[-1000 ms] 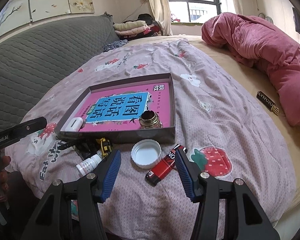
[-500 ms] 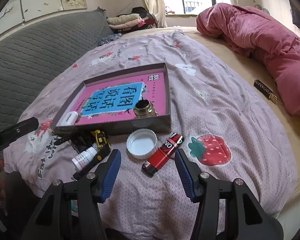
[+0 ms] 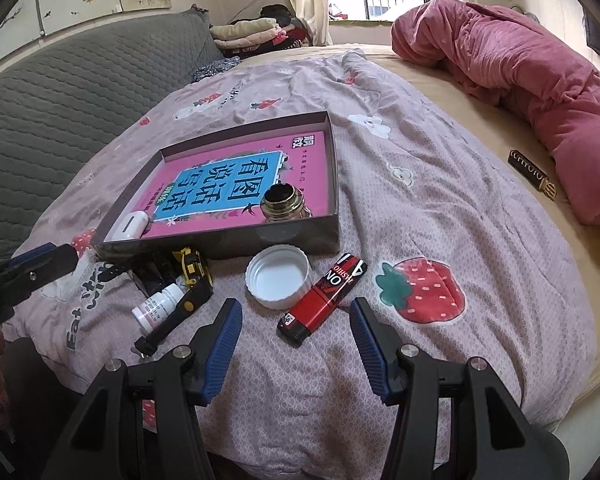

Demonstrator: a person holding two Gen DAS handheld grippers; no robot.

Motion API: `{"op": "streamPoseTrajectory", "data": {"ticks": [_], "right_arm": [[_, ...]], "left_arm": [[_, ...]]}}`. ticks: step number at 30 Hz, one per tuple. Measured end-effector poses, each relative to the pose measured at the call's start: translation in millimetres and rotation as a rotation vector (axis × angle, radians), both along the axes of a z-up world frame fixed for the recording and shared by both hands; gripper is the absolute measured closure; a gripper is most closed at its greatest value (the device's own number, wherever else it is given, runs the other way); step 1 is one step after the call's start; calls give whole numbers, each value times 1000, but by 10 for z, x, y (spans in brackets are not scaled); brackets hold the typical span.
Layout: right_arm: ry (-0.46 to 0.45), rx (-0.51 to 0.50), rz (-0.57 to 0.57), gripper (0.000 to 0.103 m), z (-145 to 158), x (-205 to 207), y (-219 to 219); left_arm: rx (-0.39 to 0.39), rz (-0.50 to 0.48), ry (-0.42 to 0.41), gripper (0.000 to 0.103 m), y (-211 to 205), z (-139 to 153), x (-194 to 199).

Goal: Organize rigid objects
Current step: 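Withdraw both tools from the box toward the remaining objects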

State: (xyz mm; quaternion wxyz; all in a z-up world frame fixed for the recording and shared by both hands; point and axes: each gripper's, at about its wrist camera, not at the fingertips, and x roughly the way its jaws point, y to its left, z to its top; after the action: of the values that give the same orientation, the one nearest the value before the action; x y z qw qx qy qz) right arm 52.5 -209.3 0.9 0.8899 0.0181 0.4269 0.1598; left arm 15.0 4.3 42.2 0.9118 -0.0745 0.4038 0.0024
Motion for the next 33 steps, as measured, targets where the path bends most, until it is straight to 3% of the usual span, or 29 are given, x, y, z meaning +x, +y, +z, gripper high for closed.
{"op": "streamPoseTrajectory", "data": {"ticks": [12,33], "right_arm": [[-16,-42,103,47,-74,26,214],[-12,-28,97,47,-169,188,150]], "left_arm": [[-14,-37,34,33,-153,-125,65],[-60,-74,129,34,-522,-359,502]]}}
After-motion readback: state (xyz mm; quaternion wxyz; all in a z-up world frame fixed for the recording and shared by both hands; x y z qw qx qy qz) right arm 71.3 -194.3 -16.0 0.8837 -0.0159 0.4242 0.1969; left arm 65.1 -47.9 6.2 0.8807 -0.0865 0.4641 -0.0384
